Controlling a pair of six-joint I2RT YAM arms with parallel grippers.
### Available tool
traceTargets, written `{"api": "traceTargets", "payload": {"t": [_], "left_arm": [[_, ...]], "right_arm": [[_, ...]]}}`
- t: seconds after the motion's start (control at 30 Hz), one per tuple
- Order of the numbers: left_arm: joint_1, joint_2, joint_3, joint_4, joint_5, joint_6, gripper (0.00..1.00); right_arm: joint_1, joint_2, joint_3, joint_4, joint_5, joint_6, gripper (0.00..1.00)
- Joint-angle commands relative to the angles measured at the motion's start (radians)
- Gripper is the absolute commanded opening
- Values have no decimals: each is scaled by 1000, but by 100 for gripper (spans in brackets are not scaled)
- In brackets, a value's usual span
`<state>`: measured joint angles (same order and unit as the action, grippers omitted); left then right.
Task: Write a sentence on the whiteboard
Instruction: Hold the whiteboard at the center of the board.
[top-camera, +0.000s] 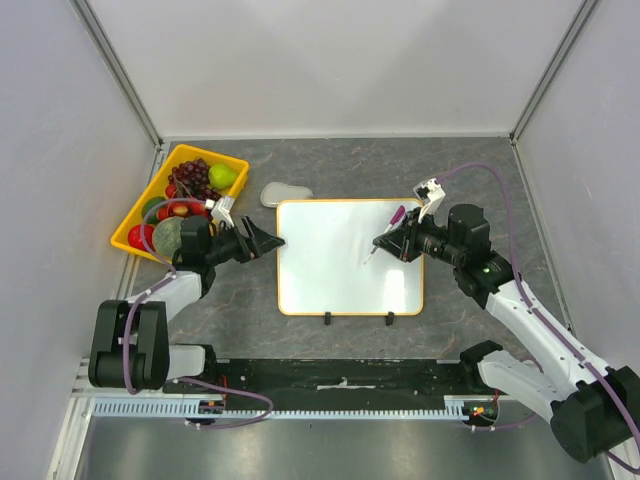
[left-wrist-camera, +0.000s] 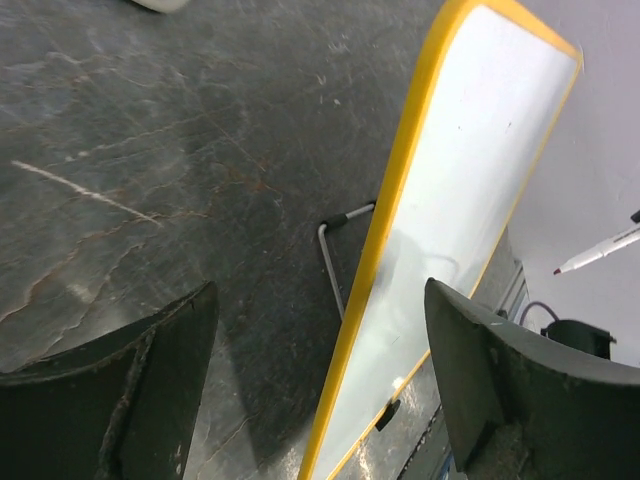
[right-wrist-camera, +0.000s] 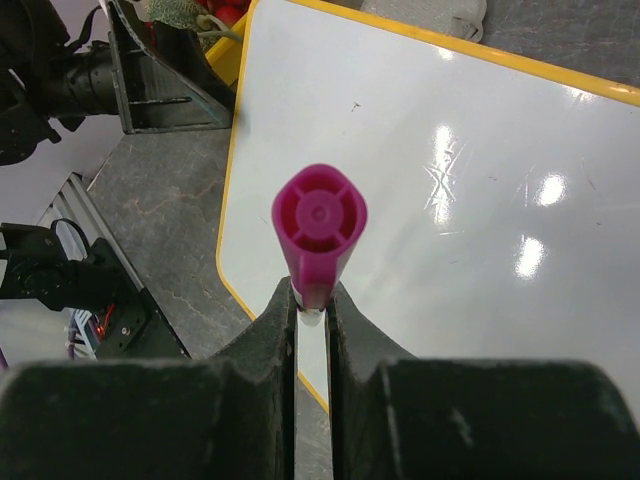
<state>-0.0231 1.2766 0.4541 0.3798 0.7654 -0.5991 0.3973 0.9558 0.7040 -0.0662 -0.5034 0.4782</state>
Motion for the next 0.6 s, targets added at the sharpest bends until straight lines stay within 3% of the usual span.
{"api": "traceTargets", "payload": {"t": [0.0, 0.57], "left_arm": [[-35, 62, 5, 183, 63, -11, 87], [-127, 187, -8, 372, 146, 47, 79]], "right_arm": [[3, -5, 48, 52, -26, 5, 0], [6, 14, 48, 143, -80, 69, 0]]}}
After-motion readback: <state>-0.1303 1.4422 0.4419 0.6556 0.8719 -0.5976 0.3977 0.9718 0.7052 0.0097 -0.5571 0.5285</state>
